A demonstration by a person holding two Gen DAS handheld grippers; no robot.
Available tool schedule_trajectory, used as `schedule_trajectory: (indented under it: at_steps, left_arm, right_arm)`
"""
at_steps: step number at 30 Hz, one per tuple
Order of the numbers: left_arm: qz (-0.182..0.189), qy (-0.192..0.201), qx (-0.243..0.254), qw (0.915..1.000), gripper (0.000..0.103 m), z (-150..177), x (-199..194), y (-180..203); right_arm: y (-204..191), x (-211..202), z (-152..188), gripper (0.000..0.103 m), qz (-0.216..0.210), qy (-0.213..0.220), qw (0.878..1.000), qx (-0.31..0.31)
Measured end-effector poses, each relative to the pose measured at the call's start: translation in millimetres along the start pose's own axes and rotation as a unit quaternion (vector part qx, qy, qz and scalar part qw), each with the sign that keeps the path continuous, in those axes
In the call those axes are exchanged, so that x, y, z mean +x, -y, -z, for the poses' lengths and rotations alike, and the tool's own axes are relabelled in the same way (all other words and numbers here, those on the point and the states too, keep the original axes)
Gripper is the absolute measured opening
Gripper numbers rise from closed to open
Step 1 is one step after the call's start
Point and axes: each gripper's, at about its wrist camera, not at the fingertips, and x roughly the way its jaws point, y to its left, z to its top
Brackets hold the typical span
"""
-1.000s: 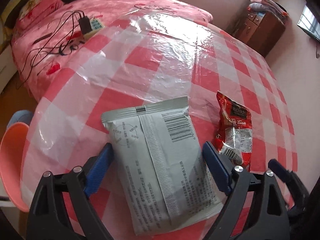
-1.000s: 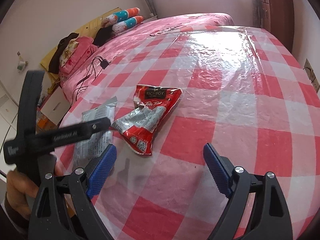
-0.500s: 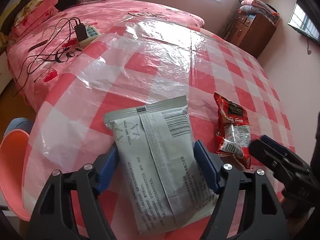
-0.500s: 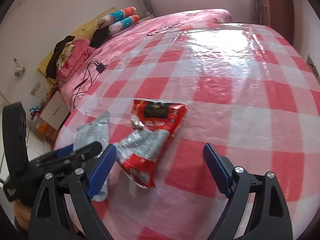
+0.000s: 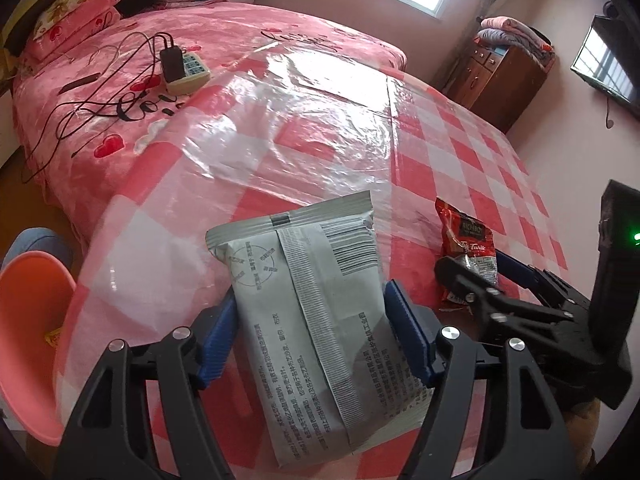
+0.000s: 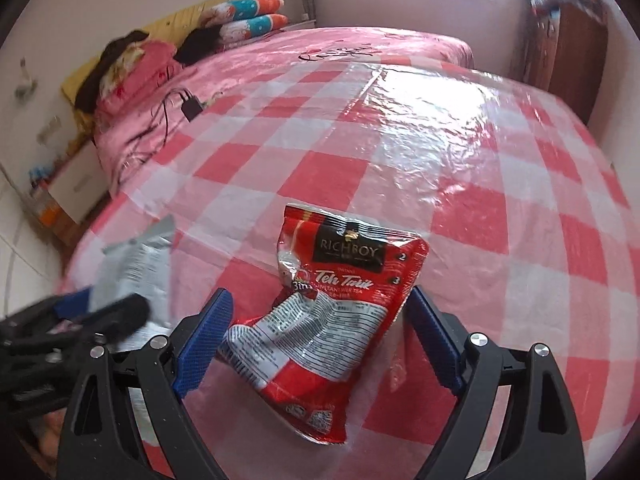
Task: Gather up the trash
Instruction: 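Grasp the grey packet with left gripper while right grasps the RICHBOY bag, then carry the grey packet and RICHBOY bag over to the pink bucket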
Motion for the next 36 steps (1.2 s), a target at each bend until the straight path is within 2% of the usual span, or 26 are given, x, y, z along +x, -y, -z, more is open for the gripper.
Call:
schedule_trajectory:
  at_steps: [1,4,12,20,27,36]
  left_arm:
    - [0.001,0.002,0.000,1.0000,0.071,0,-1,-2]
    - [0.002,0.004,-0.005,1.0000,0.071,1,-5,-9]
    - [0.000,0.008,-0.005,1.0000,0.071,2,-13,-23]
    - [-0.011,0.022,0.003,0.9997,0.070,6,-24,-30]
    - [-0.020,0.033,0.007,0.9992,0.070,9,-32,-38]
    - [-0.028,0.049,0.012,0.9983,0.070,12,-46,-43]
  right_arm:
    - [-3,1,0,0.085,0.009,0.001,1.000,-0.008]
    - [-9,3,1,0.071,0.028,0.003,0.999,-0.024]
    - [-9,3,2,0.058,0.038,0.004,0.999,-0.032]
    - [-9,-3,6,0.054,0.017,0.010,0.999,-0.029]
    - [-12,-10,11,0.048,0.025,0.016,0.999,-0.032]
    - [-18,-21,17,0.045,0.023,0.023,0.999,-0.038]
